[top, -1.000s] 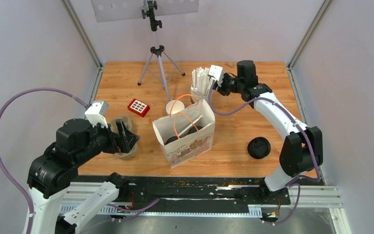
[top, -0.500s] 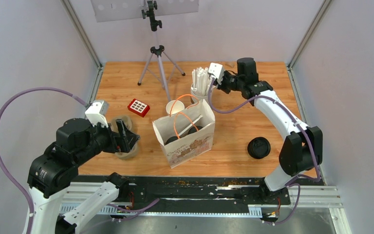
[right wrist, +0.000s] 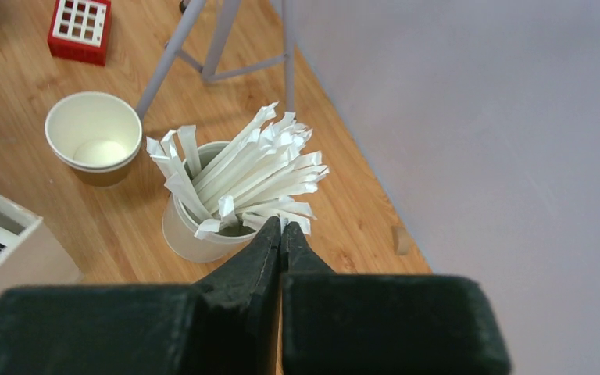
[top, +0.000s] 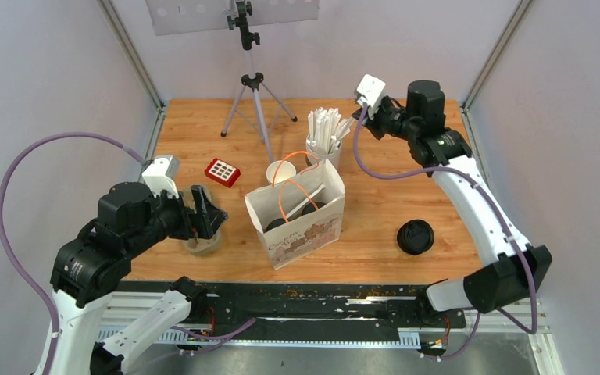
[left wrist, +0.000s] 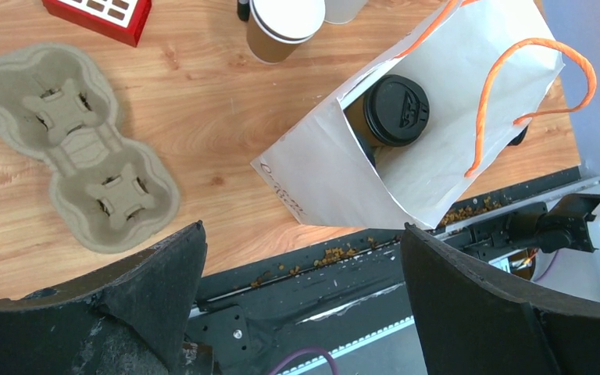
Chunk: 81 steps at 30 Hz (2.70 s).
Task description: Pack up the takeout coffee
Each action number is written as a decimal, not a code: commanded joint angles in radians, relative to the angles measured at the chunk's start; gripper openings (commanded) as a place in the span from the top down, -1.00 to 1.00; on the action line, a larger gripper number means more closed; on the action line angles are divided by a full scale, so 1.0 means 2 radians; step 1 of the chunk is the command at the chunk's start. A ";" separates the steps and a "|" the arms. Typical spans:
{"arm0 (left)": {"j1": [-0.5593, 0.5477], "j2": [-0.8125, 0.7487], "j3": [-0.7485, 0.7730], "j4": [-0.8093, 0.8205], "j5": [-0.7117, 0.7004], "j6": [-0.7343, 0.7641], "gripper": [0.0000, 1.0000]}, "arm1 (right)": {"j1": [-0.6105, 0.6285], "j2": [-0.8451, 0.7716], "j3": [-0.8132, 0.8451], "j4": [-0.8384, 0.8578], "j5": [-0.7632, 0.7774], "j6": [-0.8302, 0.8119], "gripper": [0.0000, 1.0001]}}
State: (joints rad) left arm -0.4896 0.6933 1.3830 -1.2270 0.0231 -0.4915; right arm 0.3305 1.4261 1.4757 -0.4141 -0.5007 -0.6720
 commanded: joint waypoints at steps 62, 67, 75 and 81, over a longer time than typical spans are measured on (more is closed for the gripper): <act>-0.001 -0.025 -0.032 0.084 -0.054 0.017 -1.00 | 0.152 -0.204 -0.150 0.078 0.072 0.641 0.94; -0.002 -0.021 -0.022 0.082 -0.055 0.022 -1.00 | 0.188 -0.170 -0.156 0.081 0.085 0.658 0.94; -0.001 -0.012 0.006 0.059 -0.054 0.041 -1.00 | 0.190 -0.143 -0.091 -0.031 0.134 0.616 0.07; -0.001 0.001 0.048 0.067 -0.046 0.053 -1.00 | 0.190 -0.154 0.016 -0.152 0.227 0.560 -0.84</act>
State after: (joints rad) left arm -0.4896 0.6735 1.4094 -1.1263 -0.0868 -0.4240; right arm 0.7086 1.1591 1.3518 -0.5655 -0.2043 0.5419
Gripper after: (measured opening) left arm 0.998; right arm 0.768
